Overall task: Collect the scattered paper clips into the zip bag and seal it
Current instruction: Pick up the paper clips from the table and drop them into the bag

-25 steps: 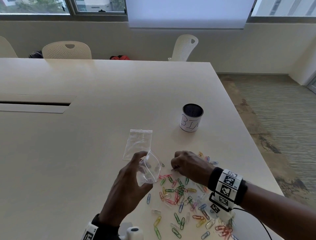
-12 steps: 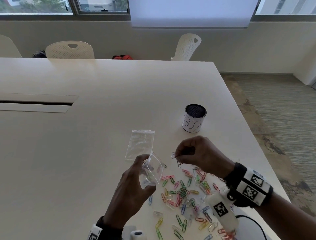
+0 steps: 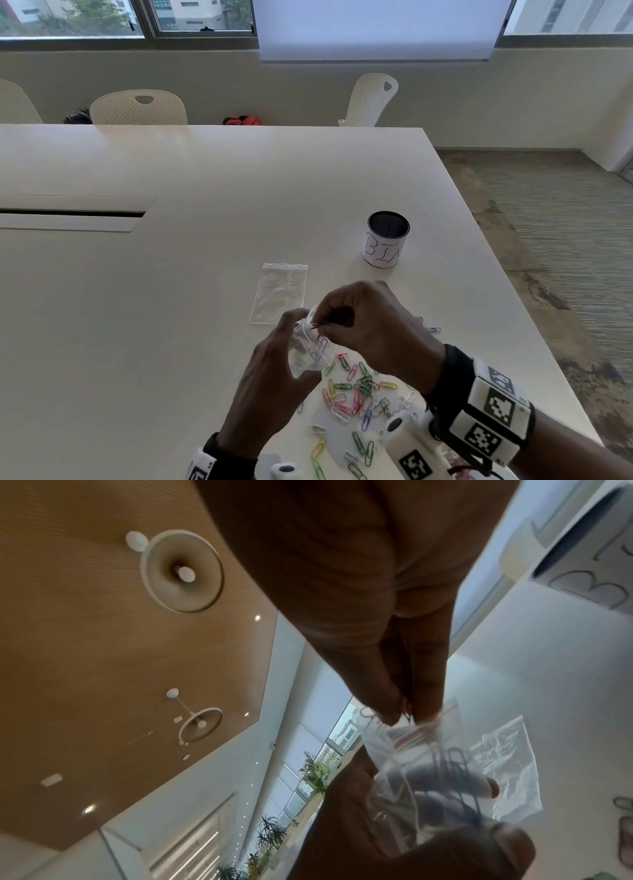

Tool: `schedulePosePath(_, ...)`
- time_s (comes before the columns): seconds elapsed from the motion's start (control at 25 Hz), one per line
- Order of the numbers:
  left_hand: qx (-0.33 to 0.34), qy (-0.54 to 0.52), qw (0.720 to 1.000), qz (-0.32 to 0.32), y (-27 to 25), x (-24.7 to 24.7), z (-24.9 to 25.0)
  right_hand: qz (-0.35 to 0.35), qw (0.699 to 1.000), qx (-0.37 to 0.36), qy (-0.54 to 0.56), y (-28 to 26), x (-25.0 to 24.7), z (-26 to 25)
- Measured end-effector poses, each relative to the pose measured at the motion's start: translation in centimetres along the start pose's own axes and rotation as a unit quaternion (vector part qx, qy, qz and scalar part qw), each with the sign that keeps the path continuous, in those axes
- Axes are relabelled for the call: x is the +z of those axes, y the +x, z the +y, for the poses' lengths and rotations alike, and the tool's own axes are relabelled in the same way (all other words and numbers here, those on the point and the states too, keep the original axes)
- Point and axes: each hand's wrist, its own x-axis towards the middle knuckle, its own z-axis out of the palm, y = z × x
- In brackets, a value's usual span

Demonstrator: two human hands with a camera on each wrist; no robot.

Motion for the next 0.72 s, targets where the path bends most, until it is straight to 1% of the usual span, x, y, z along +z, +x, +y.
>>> schedulePosePath(0.12,-0.005,-0.001,1.0,0.0,-0.1,0.0,0.1,-0.011,0.999,-0.004,-0.048,-0.2,0.1,-0.6)
schedulePosePath(0.24,0.0,-0.008,1.0,-0.005,-0.3,-0.2,0.2,-0.014,0.999,-0.009,-0.047,-0.1,-0.4,-1.0)
schedulePosePath(0.36,-0.008,-0.029,1.0,0.0,-0.6,-0.7,0.0,0.04,0.999,-0.007,-0.037,0.9,-1.2,0.3)
schedulePosePath(0.44,-0.017,-0.044,0.999,0.012,-1.0,-1.4,-0.1,0.049,0.997,0.008,-0.054,1.8,-0.9,2.5)
schedulePosePath(0.48,-0.021,-0.05,0.998,0.019,-1.2,-1.8,-0.1,0.031,0.997,0.018,-0.072,2.2,-0.3,3.7)
schedulePosePath(0.6,-0.033,-0.054,0.997,0.04,-2.1,-3.1,-0.2,-0.063,0.989,0.031,-0.133,3.3,2.3,6.8)
schedulePosePath(0.64,-0.038,-0.052,0.997,0.044,-2.3,-3.4,-0.2,-0.083,0.984,0.031,-0.153,3.6,3.1,7.5)
schedulePosePath(0.72,-0.05,-0.046,0.996,0.052,-3.0,-3.9,-0.4,-0.097,0.977,0.03,-0.186,4.2,4.3,8.2)
